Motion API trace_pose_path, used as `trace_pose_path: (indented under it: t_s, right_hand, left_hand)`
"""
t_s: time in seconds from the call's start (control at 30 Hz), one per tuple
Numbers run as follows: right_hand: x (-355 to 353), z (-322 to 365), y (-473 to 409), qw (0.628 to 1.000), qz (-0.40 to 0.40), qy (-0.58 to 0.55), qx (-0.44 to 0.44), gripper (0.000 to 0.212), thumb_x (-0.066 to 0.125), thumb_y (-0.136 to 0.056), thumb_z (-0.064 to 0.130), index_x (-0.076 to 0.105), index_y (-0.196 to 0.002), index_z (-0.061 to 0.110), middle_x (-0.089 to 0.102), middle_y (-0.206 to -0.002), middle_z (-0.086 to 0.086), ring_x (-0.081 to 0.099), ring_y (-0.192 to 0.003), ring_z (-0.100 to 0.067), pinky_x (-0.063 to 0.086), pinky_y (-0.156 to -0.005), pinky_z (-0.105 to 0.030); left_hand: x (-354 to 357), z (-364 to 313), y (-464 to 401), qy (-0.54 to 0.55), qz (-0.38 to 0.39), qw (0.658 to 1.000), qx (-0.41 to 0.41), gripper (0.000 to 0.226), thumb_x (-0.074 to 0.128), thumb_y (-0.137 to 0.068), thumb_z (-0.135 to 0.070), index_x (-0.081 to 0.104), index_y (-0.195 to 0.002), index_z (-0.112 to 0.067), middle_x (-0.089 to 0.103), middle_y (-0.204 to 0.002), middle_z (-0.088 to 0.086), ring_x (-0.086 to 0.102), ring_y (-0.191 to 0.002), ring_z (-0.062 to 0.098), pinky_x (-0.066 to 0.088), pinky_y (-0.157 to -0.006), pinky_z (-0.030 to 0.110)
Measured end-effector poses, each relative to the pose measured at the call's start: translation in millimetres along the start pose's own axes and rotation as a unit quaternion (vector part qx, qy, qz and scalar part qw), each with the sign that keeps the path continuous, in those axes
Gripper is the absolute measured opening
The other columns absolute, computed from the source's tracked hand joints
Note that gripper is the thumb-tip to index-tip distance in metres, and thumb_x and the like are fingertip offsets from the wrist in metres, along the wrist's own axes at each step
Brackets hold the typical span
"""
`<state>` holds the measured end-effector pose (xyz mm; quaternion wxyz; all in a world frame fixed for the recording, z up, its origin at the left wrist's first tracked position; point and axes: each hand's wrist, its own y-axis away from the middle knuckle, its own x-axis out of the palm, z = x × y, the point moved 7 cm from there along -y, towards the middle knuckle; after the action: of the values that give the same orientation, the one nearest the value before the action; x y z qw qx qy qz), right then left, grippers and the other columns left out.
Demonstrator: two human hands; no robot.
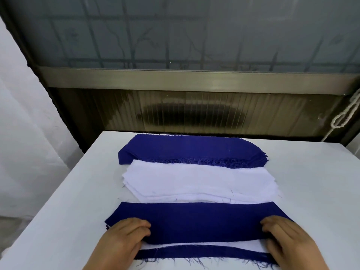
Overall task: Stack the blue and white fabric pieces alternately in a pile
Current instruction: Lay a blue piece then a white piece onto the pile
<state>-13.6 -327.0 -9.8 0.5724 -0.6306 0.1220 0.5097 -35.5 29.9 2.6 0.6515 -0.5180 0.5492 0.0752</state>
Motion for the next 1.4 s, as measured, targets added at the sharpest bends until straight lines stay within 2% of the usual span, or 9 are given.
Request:
trace_pose_path:
  t_s: [0.43, 0.53, 0.6, 0.73, 0.93, 1.1, 1.23, 1.33, 1.4]
  right_hand:
    - [-13.5, 11.2, -5.1, 1.0, 0.005, -0.007, 0.03, 0.016, 0.043, -0.06, 0.02, 0.058, -0.058, 0.016, 0.064, -0.076, 0.011, 0.055, -0.074, -0.005, 0.038, -0.062, -0.017]
    - [-14.2, 14.2, -6.5, 0.999, 0.024, -0.008, 0.02, 0.013, 0.052, -0.062, 0.027, 0.06, -0.058, 0.018, 0.063, -0.078, 0.013, 0.058, -0.07, -0.007, 0.039, -0.061, -0.018]
    - [-15.1, 14.0, -6.3, 0.999, 0.03, -0.01, 0.019, 0.024, 0.06, -0.069, 0.043, 0.065, -0.063, 0.021, 0.064, -0.081, 0.015, 0.059, -0.074, -0.006, 0.041, -0.065, -0.018]
    - [-13.4, 24.0, -18.1, 0.999, 0.043, -0.014, 0.022, 0.052, 0.039, -0.093, 0.059, 0.072, -0.077, 0.022, 0.066, -0.087, 0.012, 0.059, -0.08, -0.005, 0.043, -0.071, -0.018]
    - [19.1, 73.3, -58.2, 0.992, 0.115, -0.055, -0.009, 0.016, 0.058, -0.085, 0.029, 0.07, -0.094, 0.024, 0.063, -0.091, 0.011, 0.061, -0.074, -0.007, 0.051, -0.059, -0.021]
    - [51.5, 65.7, -52.4, 0.972, 0.221, -0.049, 0.061, 0.014, 0.056, -0.093, 0.034, 0.062, -0.105, 0.03, 0.055, -0.103, 0.015, 0.054, -0.086, -0.003, 0.045, -0.068, -0.019]
    - [29.4, 36.6, -40.9, 0.98, 0.157, -0.031, 0.118, 0.024, 0.085, -0.067, 0.011, 0.064, -0.075, 0.022, 0.057, -0.072, 0.01, 0.055, -0.056, -0.008, 0.044, -0.043, -0.022]
    - [15.2, 18.7, -32.3, 0.98, 0.133, 0.002, 0.148, 0.03, 0.087, -0.062, 0.004, 0.062, -0.069, 0.019, 0.054, -0.066, 0.008, 0.054, -0.051, -0.011, 0.044, -0.038, -0.025]
    - [9.9, 9.7, -25.5, 0.978, 0.123, 0.029, 0.165, 0.032, 0.087, -0.06, 0.002, 0.061, -0.066, 0.019, 0.053, -0.064, 0.008, 0.052, -0.049, -0.012, 0.042, -0.037, -0.024]
  left_hand:
    - [-0.4, -4.7, -4.4, 0.021, 0.02, 1.0, 0.002, 0.07, 0.019, -0.107, -0.034, 0.075, -0.066, -0.022, 0.071, -0.088, -0.015, 0.055, -0.088, -0.004, 0.052, -0.067, 0.015]
    - [4.8, -0.4, 0.1, 0.051, 0.066, 0.996, -0.016, 0.034, 0.047, -0.09, -0.029, 0.076, -0.072, -0.026, 0.069, -0.094, -0.018, 0.056, -0.091, -0.006, 0.053, -0.071, 0.015]
    - [4.6, 1.3, 0.9, 0.08, 0.115, 0.99, -0.035, 0.018, 0.059, -0.073, -0.041, 0.074, -0.077, -0.032, 0.065, -0.099, -0.023, 0.056, -0.093, -0.01, 0.053, -0.071, 0.013]
    - [6.7, 0.0, -9.9, 0.059, 0.144, 0.985, -0.078, 0.023, 0.058, -0.078, -0.063, 0.07, -0.078, -0.043, 0.059, -0.101, -0.034, 0.051, -0.095, -0.019, 0.043, -0.074, 0.001]
    - [40.8, -21.8, -49.5, 0.059, 0.121, 0.988, -0.072, 0.016, 0.071, -0.085, -0.031, 0.07, -0.101, -0.034, 0.059, -0.112, -0.023, 0.054, -0.097, -0.008, 0.049, -0.076, 0.012]
    - [54.9, -18.9, -52.6, 0.028, 0.138, 0.988, -0.067, 0.025, 0.084, -0.073, -0.022, 0.072, -0.092, -0.032, 0.061, -0.095, -0.021, 0.055, -0.081, -0.004, 0.048, -0.066, 0.012]
    - [41.8, 6.3, -30.2, 0.02, 0.094, 0.992, -0.085, 0.013, 0.059, -0.09, -0.026, 0.071, -0.092, -0.029, 0.058, -0.097, -0.021, 0.05, -0.083, -0.003, 0.048, -0.066, 0.016]
    - [31.1, 20.5, -13.7, 0.006, 0.066, 0.993, -0.096, 0.051, 0.024, -0.104, -0.041, 0.071, -0.093, -0.026, 0.057, -0.097, -0.019, 0.047, -0.083, -0.003, 0.044, -0.068, 0.014]
    - [24.8, 24.4, -7.6, 0.001, 0.063, 0.993, -0.098, 0.055, 0.021, -0.104, -0.042, 0.071, -0.091, -0.024, 0.057, -0.095, -0.016, 0.048, -0.081, -0.001, 0.042, -0.068, 0.015]
